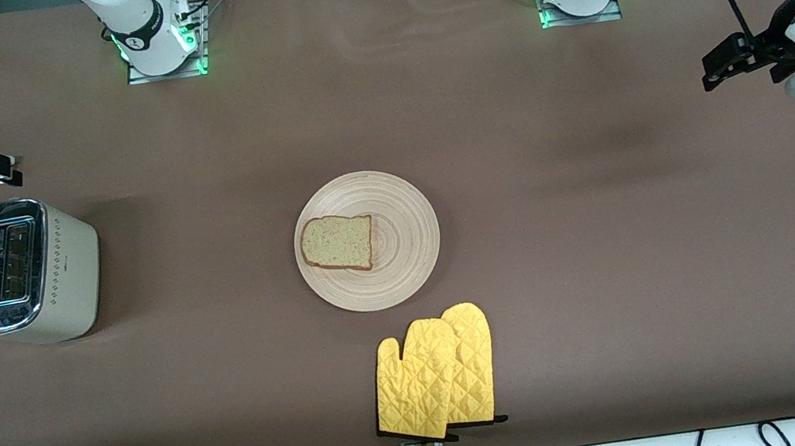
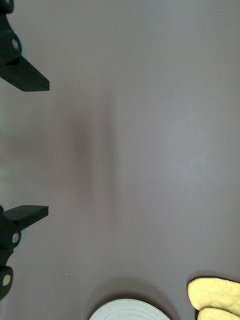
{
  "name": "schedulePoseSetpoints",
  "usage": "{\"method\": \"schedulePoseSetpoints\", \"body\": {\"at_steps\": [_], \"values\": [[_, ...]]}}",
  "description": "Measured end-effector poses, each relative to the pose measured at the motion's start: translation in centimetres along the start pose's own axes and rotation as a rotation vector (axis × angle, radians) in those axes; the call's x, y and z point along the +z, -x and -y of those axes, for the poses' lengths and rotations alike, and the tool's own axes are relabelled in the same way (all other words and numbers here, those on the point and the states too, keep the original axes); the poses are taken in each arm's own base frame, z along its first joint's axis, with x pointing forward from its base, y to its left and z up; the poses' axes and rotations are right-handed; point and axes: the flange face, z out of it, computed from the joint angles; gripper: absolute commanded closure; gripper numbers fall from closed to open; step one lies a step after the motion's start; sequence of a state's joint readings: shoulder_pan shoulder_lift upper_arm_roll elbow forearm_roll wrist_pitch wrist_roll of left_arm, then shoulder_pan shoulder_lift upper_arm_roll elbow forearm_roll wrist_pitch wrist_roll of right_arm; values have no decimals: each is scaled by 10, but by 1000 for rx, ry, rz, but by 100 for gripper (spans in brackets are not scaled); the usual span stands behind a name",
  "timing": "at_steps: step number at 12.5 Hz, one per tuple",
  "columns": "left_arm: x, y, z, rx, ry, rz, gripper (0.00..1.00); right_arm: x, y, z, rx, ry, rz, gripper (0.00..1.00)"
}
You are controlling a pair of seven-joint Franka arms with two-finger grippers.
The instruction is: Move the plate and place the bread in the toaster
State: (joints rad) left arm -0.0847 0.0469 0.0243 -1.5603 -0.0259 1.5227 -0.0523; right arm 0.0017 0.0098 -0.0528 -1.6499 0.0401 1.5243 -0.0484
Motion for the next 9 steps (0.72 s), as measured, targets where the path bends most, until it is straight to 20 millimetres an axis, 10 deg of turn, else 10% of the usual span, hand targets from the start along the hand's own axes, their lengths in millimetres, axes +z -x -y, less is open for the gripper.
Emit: {"method": "schedulePoseSetpoints", "body": {"at_steps": [4,9], "values": [[0,-2,-11,15,0,-15,0,48,-21,38,-64,4,103,0],[0,-2,-13,19,-1,-13,0,134,-60,132,-63,-57,170,0]]}}
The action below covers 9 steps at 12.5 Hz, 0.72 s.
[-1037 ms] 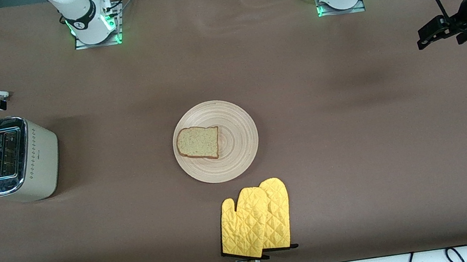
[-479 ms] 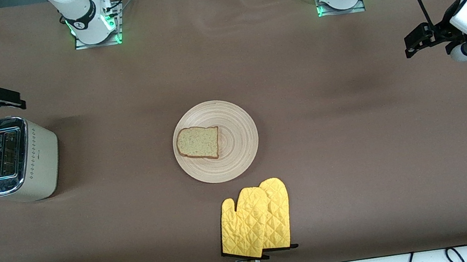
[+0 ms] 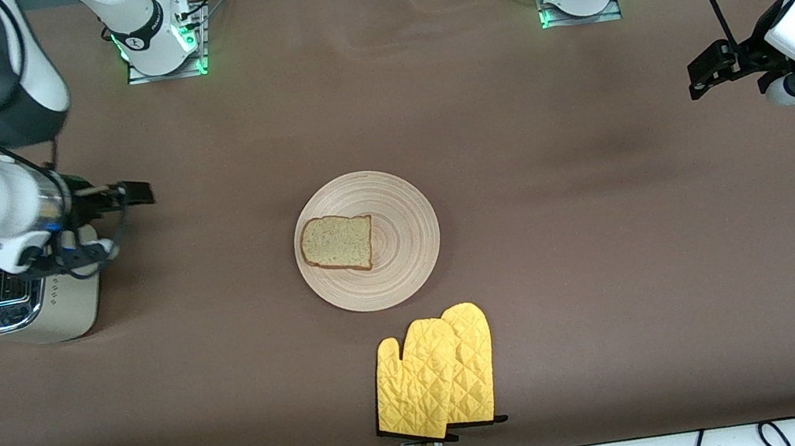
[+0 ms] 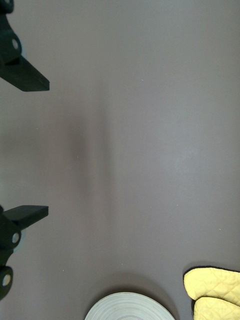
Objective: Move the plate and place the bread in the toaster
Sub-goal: 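Reach the right gripper down to the bread slice on the plate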
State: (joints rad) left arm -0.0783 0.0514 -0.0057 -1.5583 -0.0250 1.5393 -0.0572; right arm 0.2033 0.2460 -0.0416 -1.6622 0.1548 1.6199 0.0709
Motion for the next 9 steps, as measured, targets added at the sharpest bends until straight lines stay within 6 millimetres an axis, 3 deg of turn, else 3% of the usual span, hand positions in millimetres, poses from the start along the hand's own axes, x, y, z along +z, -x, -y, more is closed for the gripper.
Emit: {"method": "schedulePoseSetpoints", "body": {"at_steps": [2,5,6,7,9], "values": [[0,0,0,1,0,0,0,25,-14,38,46,-21,-8,0],[0,0,-1,1,0,0,0,68,-31,114,123,-9,-84,1],[0,0,0,1,0,-1,0,86,-36,139,129,-8,-110,6],[-1,0,0,0,0,-3,0,104,-41,155,130,-6,-129,8],[-1,-2,0,0,1,-12,0,137,-56,163,137,-14,-147,11]]}}
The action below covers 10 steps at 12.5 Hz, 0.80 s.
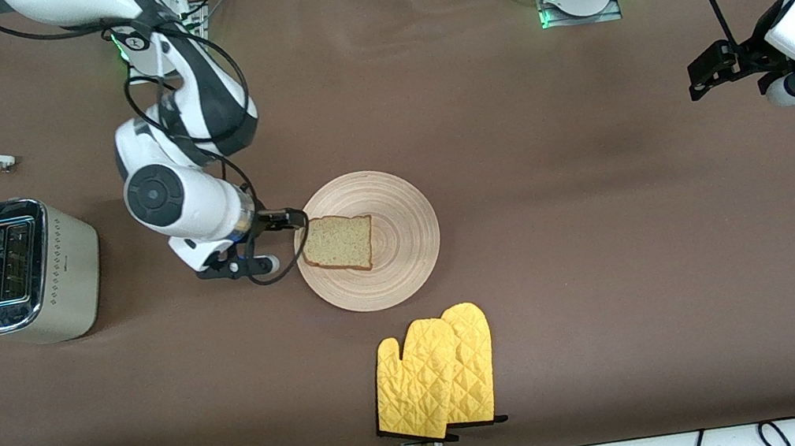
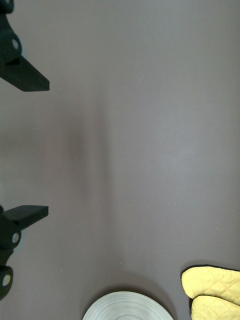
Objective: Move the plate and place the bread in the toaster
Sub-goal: 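Reach the right gripper down to the bread slice on the plate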
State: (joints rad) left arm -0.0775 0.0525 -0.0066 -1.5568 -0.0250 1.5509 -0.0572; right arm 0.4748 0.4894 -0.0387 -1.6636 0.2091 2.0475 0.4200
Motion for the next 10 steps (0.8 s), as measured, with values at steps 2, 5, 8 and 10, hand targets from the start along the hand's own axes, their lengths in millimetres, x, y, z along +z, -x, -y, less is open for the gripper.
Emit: {"method": "schedulePoseSetpoints", "body": {"at_steps": [2,5,8,10], "values": [[0,0,0,0,0,-2,0,39,-7,11,27,-51,-6,20],[0,-1,0,0,0,-2,0,85,-8,24,23,-50,-5,31],[0,-1,0,0,0,-3,0,101,-12,18,10,-38,2,31],[-1,-1,0,0,0,-4,0,99,-13,18,-27,-41,-2,53]]}}
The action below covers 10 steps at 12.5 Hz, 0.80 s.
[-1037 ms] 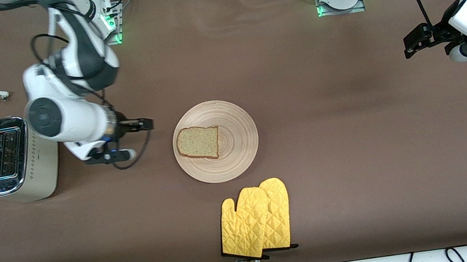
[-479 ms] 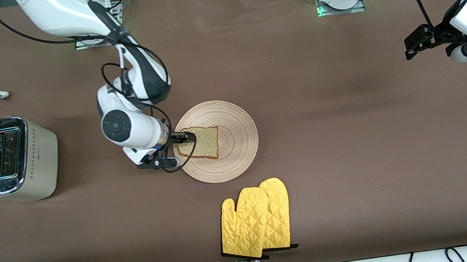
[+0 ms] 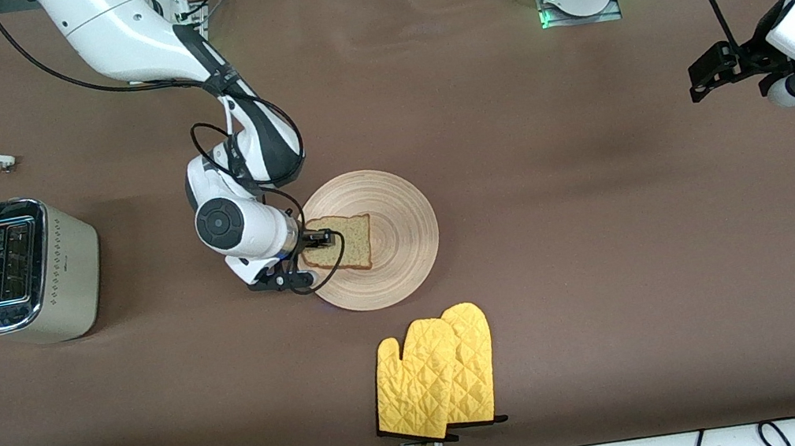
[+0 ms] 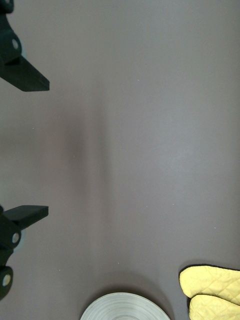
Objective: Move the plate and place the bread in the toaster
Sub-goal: 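Reach the right gripper down to the bread slice on the plate, then grasp the bread slice edge with the right gripper and lift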
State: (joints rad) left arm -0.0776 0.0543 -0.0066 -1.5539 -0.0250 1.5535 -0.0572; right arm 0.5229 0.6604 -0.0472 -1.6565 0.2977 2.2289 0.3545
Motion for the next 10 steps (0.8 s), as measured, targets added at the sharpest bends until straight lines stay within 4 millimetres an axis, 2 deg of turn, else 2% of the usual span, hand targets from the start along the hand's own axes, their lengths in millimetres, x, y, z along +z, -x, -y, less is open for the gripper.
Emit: {"method": "schedulePoseSetpoints", "body": {"at_steps": [1,2,3,10], "values": [[0,0,0,0,0,0,0,0,0,0,-7,0,1,73],[0,0,0,0,0,-1,0,0,-1,-1,-9,2,1,84],[0,0,0,0,0,-1,0,0,-1,-3,-9,3,2,100],[0,0,-3,5,0,-1,0,-8,-3,0,-21,-1,-1,100]]}}
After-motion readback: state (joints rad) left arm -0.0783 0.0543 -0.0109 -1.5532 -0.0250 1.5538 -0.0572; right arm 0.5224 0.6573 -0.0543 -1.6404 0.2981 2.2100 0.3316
